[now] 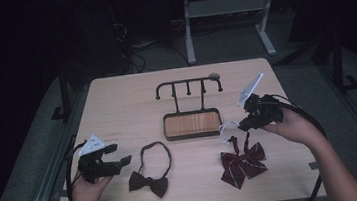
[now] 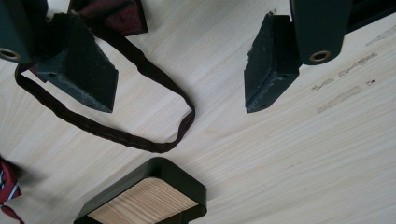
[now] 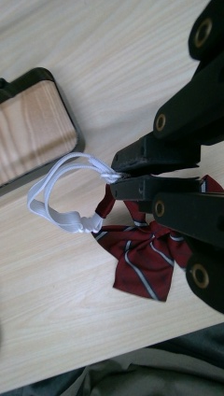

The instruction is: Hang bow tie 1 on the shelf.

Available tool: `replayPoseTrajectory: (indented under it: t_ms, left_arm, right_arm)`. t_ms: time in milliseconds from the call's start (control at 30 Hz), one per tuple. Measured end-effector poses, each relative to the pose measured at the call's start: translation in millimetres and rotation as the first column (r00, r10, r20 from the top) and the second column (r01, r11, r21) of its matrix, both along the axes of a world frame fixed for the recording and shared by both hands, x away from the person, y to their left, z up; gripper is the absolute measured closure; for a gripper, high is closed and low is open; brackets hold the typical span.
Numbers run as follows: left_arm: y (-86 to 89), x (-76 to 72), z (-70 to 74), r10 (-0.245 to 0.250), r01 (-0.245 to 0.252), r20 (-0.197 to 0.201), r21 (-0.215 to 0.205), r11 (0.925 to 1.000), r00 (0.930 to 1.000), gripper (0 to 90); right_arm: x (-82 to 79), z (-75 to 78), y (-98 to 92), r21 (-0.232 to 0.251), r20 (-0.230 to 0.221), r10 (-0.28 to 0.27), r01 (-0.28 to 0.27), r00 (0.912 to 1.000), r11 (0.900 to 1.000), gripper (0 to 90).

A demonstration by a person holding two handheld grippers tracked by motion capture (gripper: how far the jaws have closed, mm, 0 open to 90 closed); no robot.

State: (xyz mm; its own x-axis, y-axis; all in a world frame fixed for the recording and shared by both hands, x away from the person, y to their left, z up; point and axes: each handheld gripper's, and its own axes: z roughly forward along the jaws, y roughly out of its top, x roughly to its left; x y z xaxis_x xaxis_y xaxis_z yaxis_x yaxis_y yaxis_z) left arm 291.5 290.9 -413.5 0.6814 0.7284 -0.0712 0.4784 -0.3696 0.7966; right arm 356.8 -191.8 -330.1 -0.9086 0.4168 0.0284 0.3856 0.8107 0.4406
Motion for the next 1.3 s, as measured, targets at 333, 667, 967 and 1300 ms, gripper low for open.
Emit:
replayPoseTrajectory:
  t_ms: [333, 667, 967, 1300]
  left_arm:
    - [-0.1, -0.1, -0.1, -0.001, 0.001, 0.002, 0.000, 1.0000, 1.0000, 25.7]
    - [-0.5, -0.1, -0.4, 0.002, -0.002, 0.002, -0.006, 1.0000, 1.0000, 25.5]
    - [0.1, -0.5, 0.2, 0.006, -0.006, 0.003, -0.009, 0.9999, 1.0000, 25.5]
    - [0.7, -0.8, 0.8, 0.005, -0.005, 0.010, -0.007, 1.0000, 0.9999, 25.5]
  right_arm:
    - [2.2, 20.0, 3.6, -0.003, 0.011, 0.024, -0.024, 0.9996, 1.000, 84.7]
    - [6.2, 32.5, 1.8, 0.021, 0.009, 0.039, -0.039, 0.9992, 0.999, 84.5]
    - [11.8, 44.9, 3.1, 0.038, 0.015, 0.043, -0.043, 0.9990, 0.998, 84.4]
    - [19.2, 58.7, 9.7, 0.031, 0.029, 0.048, -0.048, 0.9985, 0.998, 84.4]
